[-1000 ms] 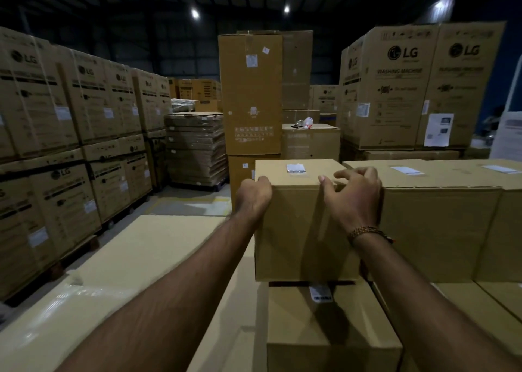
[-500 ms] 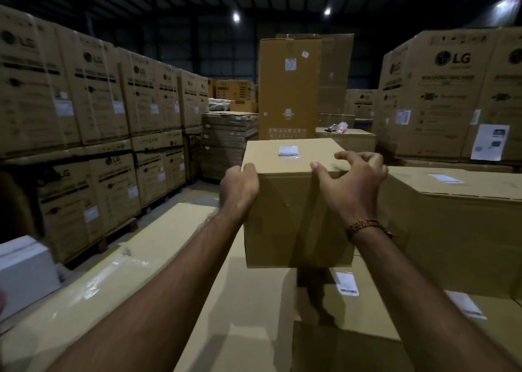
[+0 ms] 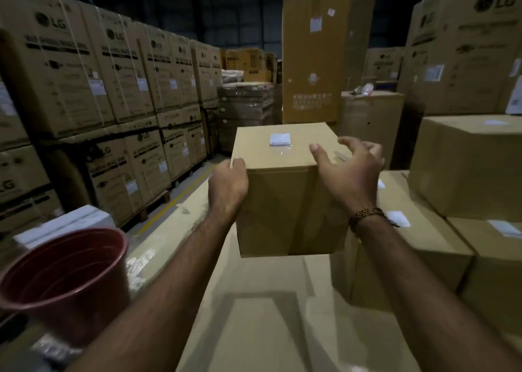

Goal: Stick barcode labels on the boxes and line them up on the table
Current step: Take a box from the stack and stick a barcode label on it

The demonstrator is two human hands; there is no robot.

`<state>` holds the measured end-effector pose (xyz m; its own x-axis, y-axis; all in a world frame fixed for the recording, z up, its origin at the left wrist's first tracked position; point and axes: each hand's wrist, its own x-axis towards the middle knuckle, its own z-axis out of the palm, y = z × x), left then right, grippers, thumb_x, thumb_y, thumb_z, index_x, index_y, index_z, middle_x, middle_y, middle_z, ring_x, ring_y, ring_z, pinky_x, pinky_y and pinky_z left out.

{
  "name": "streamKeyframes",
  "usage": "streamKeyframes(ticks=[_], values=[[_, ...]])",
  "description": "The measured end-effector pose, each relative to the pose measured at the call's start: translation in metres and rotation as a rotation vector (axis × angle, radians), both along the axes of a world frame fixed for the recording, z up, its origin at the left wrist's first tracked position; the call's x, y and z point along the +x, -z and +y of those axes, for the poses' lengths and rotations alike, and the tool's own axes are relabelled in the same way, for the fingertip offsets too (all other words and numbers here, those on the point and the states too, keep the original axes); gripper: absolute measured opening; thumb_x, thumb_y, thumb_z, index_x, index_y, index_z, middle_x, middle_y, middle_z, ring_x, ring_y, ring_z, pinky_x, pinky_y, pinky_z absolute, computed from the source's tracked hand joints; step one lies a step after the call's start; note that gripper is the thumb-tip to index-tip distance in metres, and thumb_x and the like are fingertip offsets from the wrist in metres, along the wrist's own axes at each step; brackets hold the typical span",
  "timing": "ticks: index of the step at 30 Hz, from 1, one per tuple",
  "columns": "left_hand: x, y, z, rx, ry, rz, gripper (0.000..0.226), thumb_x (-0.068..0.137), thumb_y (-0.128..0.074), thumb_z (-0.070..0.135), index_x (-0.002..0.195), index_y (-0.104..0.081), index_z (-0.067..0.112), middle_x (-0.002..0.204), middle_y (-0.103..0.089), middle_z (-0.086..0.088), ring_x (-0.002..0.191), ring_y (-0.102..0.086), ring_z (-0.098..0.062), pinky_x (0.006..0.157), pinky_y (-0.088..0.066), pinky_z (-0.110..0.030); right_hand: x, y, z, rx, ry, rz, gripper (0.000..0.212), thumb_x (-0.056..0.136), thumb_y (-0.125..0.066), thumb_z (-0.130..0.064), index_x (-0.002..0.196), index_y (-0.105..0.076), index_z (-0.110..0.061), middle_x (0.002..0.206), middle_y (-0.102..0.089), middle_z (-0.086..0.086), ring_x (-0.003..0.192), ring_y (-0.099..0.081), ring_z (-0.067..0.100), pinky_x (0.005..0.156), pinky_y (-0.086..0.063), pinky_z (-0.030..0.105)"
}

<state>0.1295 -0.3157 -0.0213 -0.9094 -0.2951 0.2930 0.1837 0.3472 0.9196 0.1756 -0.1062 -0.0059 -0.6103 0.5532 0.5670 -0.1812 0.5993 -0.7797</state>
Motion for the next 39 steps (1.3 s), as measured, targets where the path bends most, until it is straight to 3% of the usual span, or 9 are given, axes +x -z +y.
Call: streamKeyframes(ticks=[4,6,9,17,20,26,32,36,39], values=[[0.036,0.033,-0.054,-0.040,0.017,-0.039,0.044,0.104,-0.042,0.044,0.111,-0.071,0.012,0.112,-0.071,-0.016,0.103,-0.064,-0.034,0.088,-0.052,-0.047,0.027,0.030,-0.036,-0.112,-0.019,-0.136,0.081,0.086,-0.078,-0.063,0.150,-0.058,-0.017,0.150,-0.057,0.007,0.138,-0.052,0.027,0.109,-0.051,0.039],[0.053,0.052,-0.076,-0.061,0.030,-0.057,0.047,0.102,-0.041,0.046,0.106,-0.068,0.008,0.116,-0.069,-0.021,0.108,-0.064,-0.039,0.093,-0.053,-0.050,0.040,0.045,-0.050,-0.170,-0.061,-0.200,0.076,0.090,-0.082,-0.048,0.152,-0.056,-0.013,0.151,-0.061,0.008,0.138,-0.057,0.023,0.107,-0.048,0.029],[0.075,0.082,-0.103,-0.072,0.053,-0.098,0.066,0.095,-0.039,0.053,0.121,-0.064,-0.002,0.126,-0.067,-0.024,0.116,-0.062,-0.042,0.097,-0.051,-0.050,0.059,0.070,-0.072,-0.208,-0.081,-0.293,0.068,0.090,-0.085,-0.034,0.149,-0.060,-0.012,0.148,-0.063,0.007,0.133,-0.062,0.020,0.100,-0.045,0.022],[0.108,0.146,-0.130,-0.032,0.164,-0.174,0.042,0.108,-0.044,0.042,0.115,-0.068,0.008,0.110,-0.072,-0.002,0.110,-0.065,-0.028,0.091,-0.050,-0.040,0.089,0.128,-0.096,-0.065,0.024,-0.457,0.071,0.087,-0.084,-0.039,0.150,-0.059,-0.021,0.150,-0.050,0.012,0.143,-0.043,0.034,0.115,-0.048,0.052],[0.113,0.164,-0.130,-0.040,0.206,-0.204,0.055,0.101,-0.044,0.052,0.132,-0.068,0.013,0.125,-0.073,0.000,0.118,-0.066,-0.023,0.106,-0.052,-0.045,0.092,0.144,-0.092,-0.080,0.009,-0.499,0.074,0.086,-0.087,-0.035,0.152,-0.056,-0.020,0.150,-0.048,0.011,0.139,-0.050,0.034,0.113,-0.050,0.049],[0.116,0.191,-0.124,-0.066,0.252,-0.252,0.040,0.109,-0.049,0.041,0.135,-0.068,0.017,0.124,-0.073,0.005,0.116,-0.066,-0.018,0.098,-0.052,-0.035,0.094,0.171,-0.079,-0.121,-0.064,-0.573,0.072,0.082,-0.090,-0.030,0.146,-0.057,-0.018,0.146,-0.050,0.013,0.128,-0.062,0.031,0.109,-0.051,0.037],[0.116,0.202,-0.113,-0.122,0.199,-0.274,0.039,0.110,-0.051,0.031,0.146,-0.058,0.017,0.129,-0.064,0.007,0.122,-0.061,-0.018,0.094,-0.042,-0.025,0.094,0.192,-0.069,-0.040,-0.086,-0.609,0.071,0.084,-0.085,-0.040,0.145,-0.055,-0.018,0.142,-0.046,0.010,0.125,-0.059,0.032,0.109,-0.052,0.046],[0.102,0.193,-0.108,-0.158,0.110,-0.324,0.055,0.103,-0.059,0.034,0.155,-0.044,0.021,0.152,-0.055,-0.005,0.135,-0.055,-0.026,0.105,-0.044,-0.037,0.088,0.194,-0.062,0.049,-0.078,-0.647,0.074,0.087,-0.079,-0.049,0.147,-0.051,-0.019,0.140,-0.047,0.010,0.126,-0.056,0.034,0.107,-0.051,0.049],[0.094,0.176,-0.091,-0.338,-0.002,-0.127,0.056,0.100,-0.059,0.043,0.150,-0.049,0.021,0.150,-0.054,-0.004,0.133,-0.054,-0.027,0.108,-0.045,-0.042,0.078,0.188,-0.066,0.214,-0.022,-0.629,0.069,0.090,-0.074,-0.051,0.148,-0.050,-0.021,0.141,-0.047,0.012,0.133,-0.048,0.035,0.114,-0.042,0.051]])
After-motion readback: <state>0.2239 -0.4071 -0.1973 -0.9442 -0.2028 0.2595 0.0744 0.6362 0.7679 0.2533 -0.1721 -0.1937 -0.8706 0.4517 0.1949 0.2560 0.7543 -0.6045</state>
